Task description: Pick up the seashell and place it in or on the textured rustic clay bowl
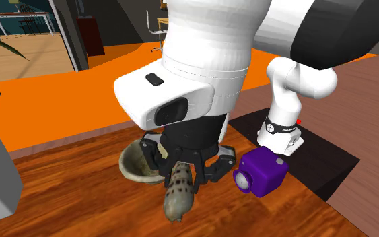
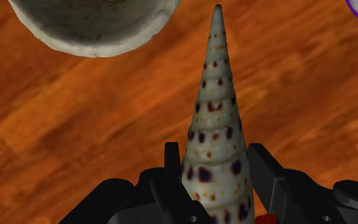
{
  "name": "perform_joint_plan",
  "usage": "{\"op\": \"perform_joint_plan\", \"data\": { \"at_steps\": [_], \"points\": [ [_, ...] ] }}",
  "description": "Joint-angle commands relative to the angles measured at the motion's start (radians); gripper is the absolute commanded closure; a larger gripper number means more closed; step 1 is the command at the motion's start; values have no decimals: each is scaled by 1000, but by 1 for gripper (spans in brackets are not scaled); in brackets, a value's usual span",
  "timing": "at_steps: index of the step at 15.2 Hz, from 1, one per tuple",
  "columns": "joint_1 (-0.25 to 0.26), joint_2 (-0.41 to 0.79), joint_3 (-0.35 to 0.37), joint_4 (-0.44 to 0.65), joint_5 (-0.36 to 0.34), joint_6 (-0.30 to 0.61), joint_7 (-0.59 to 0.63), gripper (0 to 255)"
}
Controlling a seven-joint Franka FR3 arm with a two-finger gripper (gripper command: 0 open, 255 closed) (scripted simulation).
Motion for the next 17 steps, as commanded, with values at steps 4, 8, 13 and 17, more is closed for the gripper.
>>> {"op": "perform_joint_plan", "data": {
  "at_steps": [4,8,13,17],
  "points": [
    [-57,-47,-42,-45,35,17,-111,255],
    [-108,-74,-88,-80,58,39,-216,255],
    [-168,-84,-145,-97,77,58,-339,255],
    [-167,-67,-145,-132,66,109,-329,255]
  ]
}}
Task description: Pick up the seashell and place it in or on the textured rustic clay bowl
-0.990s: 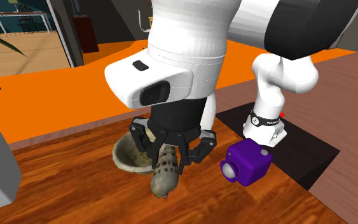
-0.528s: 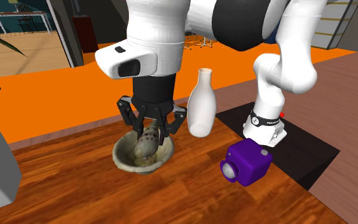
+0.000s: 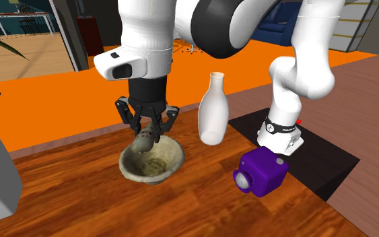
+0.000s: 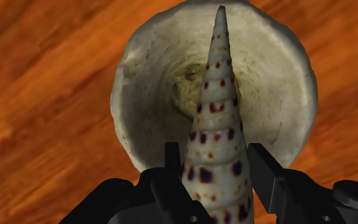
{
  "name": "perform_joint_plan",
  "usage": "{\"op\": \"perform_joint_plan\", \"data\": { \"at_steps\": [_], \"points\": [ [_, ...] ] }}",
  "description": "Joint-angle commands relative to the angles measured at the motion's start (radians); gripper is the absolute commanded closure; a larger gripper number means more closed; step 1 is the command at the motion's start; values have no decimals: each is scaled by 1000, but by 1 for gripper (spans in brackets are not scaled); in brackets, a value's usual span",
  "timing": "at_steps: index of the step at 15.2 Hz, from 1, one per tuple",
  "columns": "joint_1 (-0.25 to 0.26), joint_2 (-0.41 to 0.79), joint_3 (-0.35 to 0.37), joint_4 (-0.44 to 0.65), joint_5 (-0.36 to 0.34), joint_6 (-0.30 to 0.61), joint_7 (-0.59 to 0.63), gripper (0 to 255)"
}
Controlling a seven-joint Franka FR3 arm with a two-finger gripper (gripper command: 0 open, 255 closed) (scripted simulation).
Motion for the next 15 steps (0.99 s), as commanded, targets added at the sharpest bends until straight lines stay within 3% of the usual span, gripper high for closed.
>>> {"op": "perform_joint_plan", "data": {
  "at_steps": [1,9,15],
  "points": [
    [-1,9,-1,-16,-5,25,3,255],
    [1,53,-3,-72,-34,121,28,255],
    [1,53,-3,-72,-34,121,28,255]
  ]
}}
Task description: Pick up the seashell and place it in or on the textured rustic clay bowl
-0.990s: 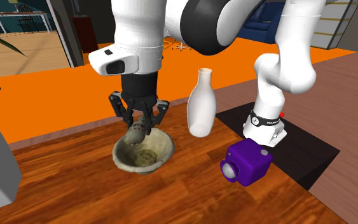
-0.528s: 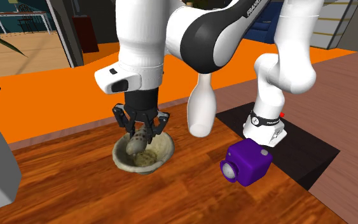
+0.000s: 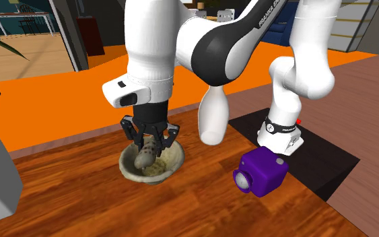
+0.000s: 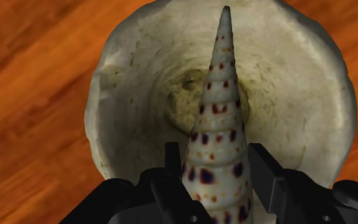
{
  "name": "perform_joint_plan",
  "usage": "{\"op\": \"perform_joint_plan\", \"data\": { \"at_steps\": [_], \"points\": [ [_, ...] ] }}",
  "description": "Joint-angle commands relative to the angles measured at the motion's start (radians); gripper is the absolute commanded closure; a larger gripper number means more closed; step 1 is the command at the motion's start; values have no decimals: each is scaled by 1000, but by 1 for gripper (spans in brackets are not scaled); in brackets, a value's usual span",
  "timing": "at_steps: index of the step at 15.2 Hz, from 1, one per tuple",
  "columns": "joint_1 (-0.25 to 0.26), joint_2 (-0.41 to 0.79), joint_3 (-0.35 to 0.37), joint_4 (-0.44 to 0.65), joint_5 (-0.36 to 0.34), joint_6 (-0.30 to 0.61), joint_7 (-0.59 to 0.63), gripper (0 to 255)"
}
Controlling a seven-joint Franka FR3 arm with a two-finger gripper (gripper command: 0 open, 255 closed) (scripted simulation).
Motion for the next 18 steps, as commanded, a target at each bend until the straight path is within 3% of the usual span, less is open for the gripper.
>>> {"op": "perform_joint_plan", "data": {
  "at_steps": [1,2,7,11,18],
  "points": [
    [0,0,0,0,0,0,0,255],
    [0,0,0,0,0,0,0,0],
    [0,0,0,0,0,0,0,0],
    [0,-70,5,50,40,-114,-27,0],
    [0,-70,5,50,40,-114,-27,0]
  ]
}}
